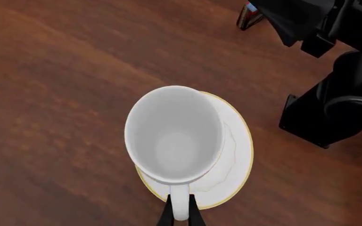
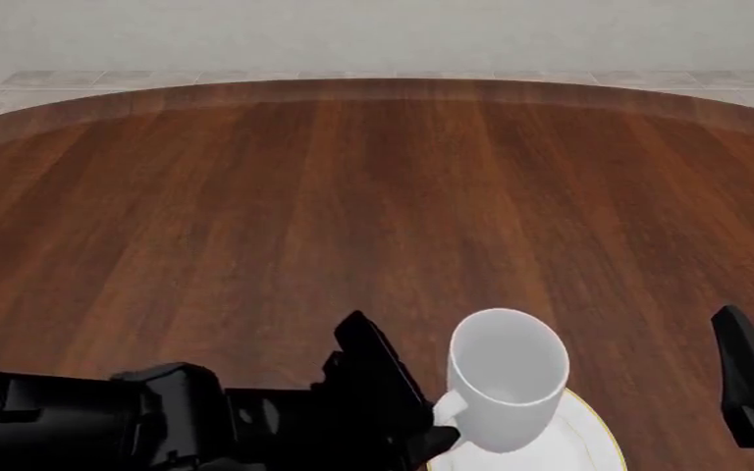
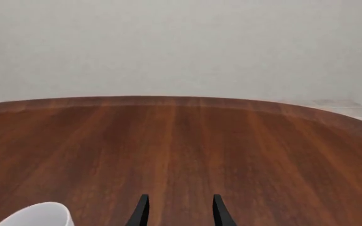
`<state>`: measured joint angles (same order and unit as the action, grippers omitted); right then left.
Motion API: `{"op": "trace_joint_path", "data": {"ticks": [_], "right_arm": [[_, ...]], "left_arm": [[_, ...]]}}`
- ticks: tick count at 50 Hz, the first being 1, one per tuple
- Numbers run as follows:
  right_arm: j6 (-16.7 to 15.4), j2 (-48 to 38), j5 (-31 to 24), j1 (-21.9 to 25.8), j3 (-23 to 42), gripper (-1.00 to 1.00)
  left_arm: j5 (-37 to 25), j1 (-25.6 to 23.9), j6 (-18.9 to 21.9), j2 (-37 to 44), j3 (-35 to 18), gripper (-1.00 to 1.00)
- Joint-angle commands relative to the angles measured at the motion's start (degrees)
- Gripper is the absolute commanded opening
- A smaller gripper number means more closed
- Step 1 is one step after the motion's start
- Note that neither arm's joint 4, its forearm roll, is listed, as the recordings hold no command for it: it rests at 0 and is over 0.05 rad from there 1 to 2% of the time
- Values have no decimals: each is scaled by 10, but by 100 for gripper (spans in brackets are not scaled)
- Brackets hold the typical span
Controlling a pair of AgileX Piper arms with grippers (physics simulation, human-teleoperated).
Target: Put the white mug on the plate.
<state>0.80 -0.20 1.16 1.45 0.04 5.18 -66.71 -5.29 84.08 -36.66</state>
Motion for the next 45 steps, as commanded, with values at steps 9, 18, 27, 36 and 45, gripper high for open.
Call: {"op": "trace_joint_path", "data": {"ticks": [9,18,27,36,45], "right_arm": [[1,2,2,0,0,100],[1,2,2,0,1,100],[1,2,3,0,1,100],[2,2,4,0,1,100],[2,2,5,0,1,100]], "left_arm": [[23,-1,-4,28,-1,-100],[29,-3,-8,41,-5,-100],[38,-4,-11,56,-7,-100],[43,-4,-13,63,-7,-100],[50,-1,-11,72,-6,-100]]}}
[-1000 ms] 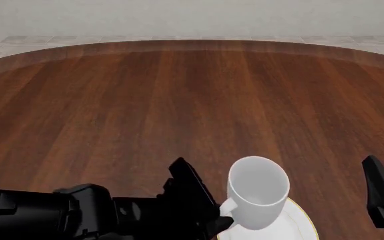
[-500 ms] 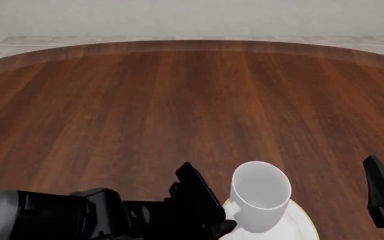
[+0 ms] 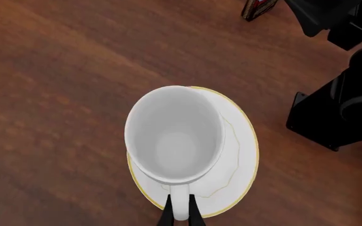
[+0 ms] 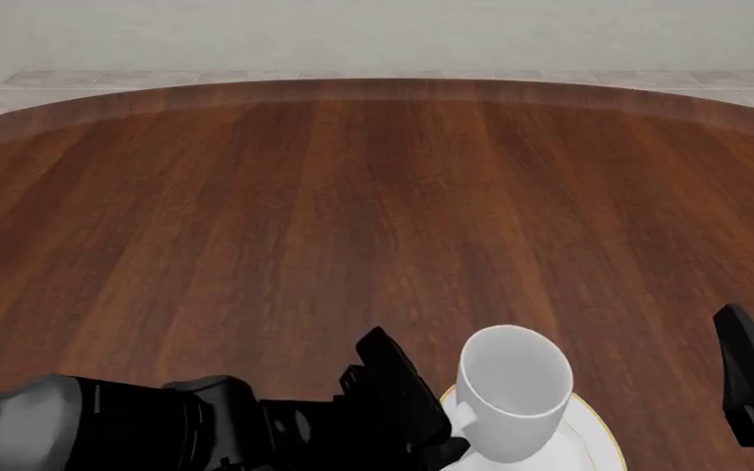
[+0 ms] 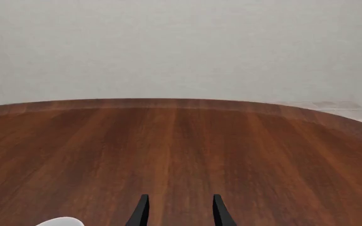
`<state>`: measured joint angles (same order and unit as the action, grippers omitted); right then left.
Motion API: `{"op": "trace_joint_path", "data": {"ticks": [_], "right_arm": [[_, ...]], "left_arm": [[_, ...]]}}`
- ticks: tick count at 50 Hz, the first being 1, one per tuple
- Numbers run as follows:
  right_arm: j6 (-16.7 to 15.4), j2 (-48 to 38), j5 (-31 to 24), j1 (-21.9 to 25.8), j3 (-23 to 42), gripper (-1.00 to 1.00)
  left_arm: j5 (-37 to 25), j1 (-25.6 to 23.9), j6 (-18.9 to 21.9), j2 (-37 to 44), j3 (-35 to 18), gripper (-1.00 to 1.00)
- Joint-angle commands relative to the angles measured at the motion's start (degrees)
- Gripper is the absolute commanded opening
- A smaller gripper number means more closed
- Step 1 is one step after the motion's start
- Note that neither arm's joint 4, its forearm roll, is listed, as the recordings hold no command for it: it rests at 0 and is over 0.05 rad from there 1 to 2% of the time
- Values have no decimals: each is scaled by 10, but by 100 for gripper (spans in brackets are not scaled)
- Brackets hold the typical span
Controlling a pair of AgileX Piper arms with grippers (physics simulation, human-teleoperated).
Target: Put the white mug on the plate.
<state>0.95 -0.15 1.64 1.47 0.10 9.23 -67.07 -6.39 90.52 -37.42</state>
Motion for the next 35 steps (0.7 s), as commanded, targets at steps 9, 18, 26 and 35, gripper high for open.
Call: {"op": "trace_joint_path", "data": {"ticks": [9,18,26,35], "right_arm": [[1,1,1,0,0,100],[1,1,0,0,0,100],[1,1,-1,0,1,100],[1,1,0,0,0,100]], "left_arm": [[10,3,1,9,1,-100],[7,2,1,11,-2,-100],[2,1,2,7,-2,100],[1,0,3,4,-1,100]]}}
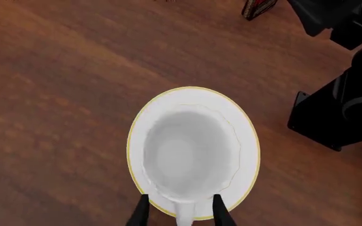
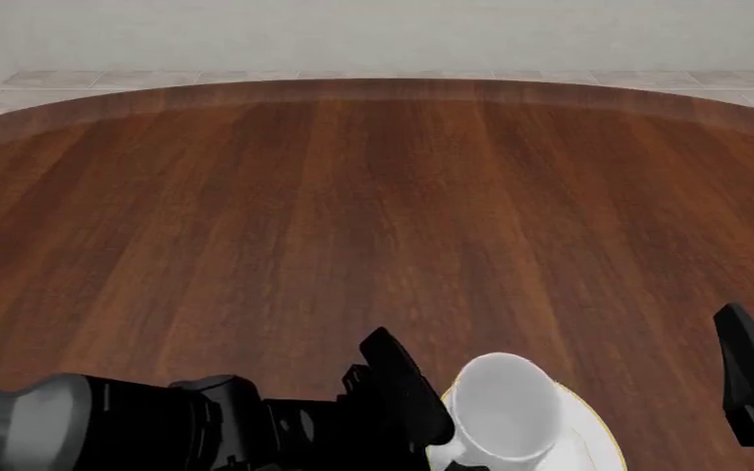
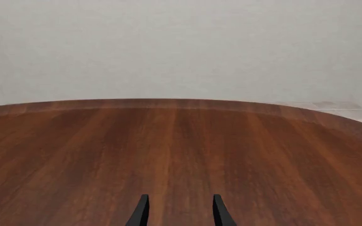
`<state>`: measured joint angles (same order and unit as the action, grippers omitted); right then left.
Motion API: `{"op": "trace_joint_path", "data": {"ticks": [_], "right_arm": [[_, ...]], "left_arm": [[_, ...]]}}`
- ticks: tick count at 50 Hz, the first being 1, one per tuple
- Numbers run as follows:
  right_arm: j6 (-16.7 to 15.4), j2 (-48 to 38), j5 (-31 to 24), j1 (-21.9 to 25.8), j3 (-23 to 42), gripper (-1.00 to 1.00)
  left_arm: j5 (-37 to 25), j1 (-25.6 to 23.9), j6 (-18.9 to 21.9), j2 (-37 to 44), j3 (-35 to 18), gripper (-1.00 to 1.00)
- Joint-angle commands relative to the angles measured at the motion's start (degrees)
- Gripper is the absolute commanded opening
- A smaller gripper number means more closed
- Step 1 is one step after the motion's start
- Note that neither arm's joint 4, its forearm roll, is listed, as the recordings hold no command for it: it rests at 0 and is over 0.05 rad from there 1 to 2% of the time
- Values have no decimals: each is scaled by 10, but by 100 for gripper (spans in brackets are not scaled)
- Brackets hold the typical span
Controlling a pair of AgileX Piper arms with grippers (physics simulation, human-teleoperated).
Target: Put the white mug on the plate.
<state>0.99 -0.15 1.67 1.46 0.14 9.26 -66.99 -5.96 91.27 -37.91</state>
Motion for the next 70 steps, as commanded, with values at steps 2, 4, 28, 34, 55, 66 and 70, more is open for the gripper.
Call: {"op": "trace_joint_path", "data": {"ticks": [2,4,28,34,55,66,70], "right_arm": [[1,1,-1,0,0,100],[2,1,-1,0,0,100],[2,1,-1,0,-1,100],[2,1,-2,-1,-1,100],[-1,0,-17,-1,7,100],[-2,-2,-18,0,6,100],[-2,-4,-14,-1,3,100]], "left_arm": [[-1,0,0,-5,4,100],[-4,1,1,-8,4,100],[-39,5,11,-66,16,100],[-65,11,16,-108,21,100],[-168,46,26,-284,53,100],[-220,87,23,-396,84,100],[-236,113,25,-444,97,100]]}}
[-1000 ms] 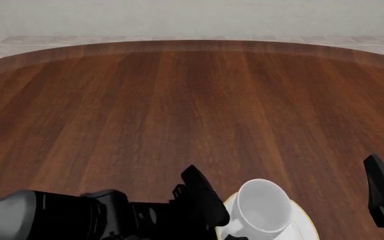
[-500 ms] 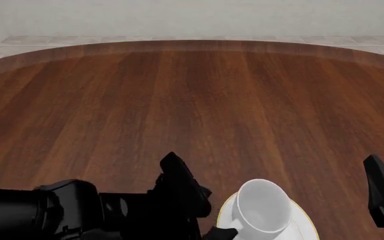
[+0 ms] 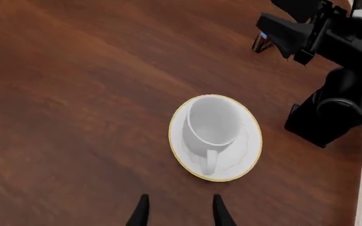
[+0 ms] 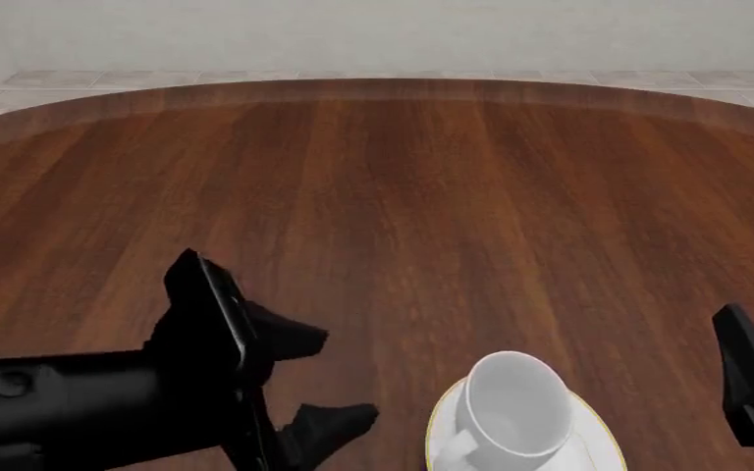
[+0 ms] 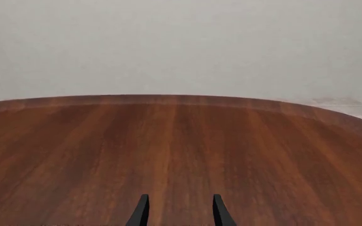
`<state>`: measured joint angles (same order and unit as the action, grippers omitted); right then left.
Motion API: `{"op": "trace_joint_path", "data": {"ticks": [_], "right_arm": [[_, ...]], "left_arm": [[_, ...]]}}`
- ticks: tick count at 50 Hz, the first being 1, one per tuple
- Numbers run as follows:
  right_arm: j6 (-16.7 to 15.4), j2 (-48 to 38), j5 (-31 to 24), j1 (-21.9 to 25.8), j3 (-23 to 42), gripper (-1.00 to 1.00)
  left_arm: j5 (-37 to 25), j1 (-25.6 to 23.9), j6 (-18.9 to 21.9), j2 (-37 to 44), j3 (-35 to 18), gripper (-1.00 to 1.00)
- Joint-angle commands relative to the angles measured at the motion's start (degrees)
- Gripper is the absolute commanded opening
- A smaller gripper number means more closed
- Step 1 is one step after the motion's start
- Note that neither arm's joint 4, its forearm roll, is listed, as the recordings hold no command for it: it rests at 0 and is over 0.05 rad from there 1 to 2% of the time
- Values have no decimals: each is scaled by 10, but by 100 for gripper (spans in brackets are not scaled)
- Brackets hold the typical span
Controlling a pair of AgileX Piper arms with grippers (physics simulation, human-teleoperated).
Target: Put the white mug on the plate.
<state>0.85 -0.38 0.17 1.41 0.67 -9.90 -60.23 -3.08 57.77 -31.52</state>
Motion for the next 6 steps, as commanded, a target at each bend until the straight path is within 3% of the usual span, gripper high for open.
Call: {"op": "trace_joint_path", "data": {"ticks": [1,6], "right_arm": [[-1,-2,2,0,-3,100],[-1,-4,4,0,-4,100]], "left_arm": [[-52,63,0,-136,42,100],[-55,84,-2,-159,58,100]]}}
